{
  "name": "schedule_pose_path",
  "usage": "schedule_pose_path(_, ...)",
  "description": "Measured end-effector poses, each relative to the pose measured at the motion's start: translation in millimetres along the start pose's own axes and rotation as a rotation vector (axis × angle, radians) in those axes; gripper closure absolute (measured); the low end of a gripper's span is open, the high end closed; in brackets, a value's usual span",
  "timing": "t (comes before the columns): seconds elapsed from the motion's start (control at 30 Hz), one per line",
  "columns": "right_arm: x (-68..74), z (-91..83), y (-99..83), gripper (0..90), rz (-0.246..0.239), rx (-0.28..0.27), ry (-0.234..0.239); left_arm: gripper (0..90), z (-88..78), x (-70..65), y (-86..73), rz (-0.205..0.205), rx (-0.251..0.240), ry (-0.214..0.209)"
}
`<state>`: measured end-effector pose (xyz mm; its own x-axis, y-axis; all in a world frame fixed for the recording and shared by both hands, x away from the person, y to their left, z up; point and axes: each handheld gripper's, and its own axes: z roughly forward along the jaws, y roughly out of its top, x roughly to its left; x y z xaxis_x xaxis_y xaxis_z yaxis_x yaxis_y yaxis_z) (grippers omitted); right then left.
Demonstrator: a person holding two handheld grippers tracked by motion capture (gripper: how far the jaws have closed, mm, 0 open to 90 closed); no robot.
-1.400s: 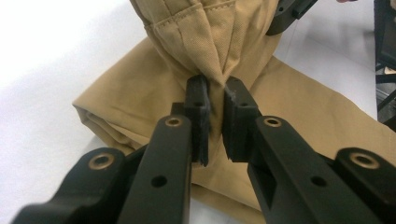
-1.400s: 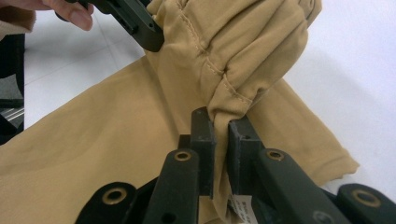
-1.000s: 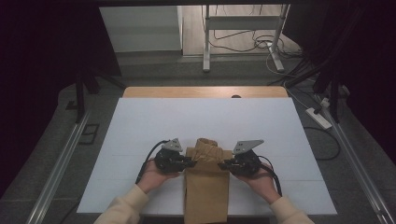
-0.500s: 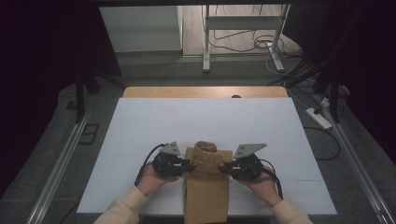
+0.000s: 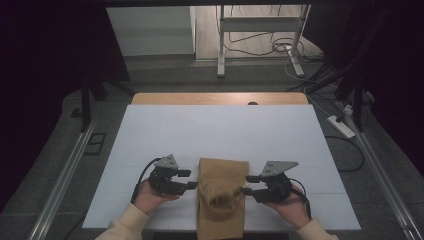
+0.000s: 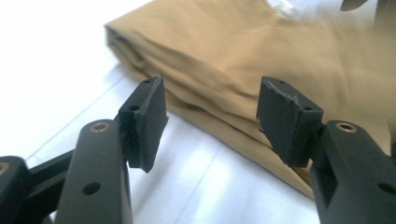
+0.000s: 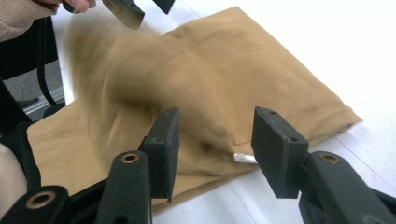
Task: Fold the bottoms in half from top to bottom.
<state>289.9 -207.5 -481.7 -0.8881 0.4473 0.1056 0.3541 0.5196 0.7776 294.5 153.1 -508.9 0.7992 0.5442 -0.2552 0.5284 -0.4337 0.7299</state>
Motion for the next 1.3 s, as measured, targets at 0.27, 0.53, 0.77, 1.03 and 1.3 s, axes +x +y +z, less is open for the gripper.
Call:
schedule_pose_path(0.27,-5.6,6.9,3.3,48.7,0.006,0.011,-0.015,41.8,5.4,4.9,8.1,0.004,-0.002,0.040)
schedule_pose_path(0.53,8.0,25.2,14.9,43.4,-0.039,0.047,0.050,40.9,10.8,9.4,12.2,-0.001,0.002,0.058)
schedule_pose_path(0.77,26.4,40.6,19.7,36.2,-0.061,0.089,0.124,40.7,8.7,12.0,11.5,-0.012,-0.006,0.061)
schedule_pose_path(1.03,44.5,49.9,17.4,26.9,-0.097,0.156,0.169,40.7,8.7,13.6,10.3,-0.017,0.001,0.067)
schedule_pose_path(1.3,52.7,68.2,8.0,19.7,-0.155,0.255,0.150,40.7,8.8,13.8,9.6,-0.015,0.007,0.068)
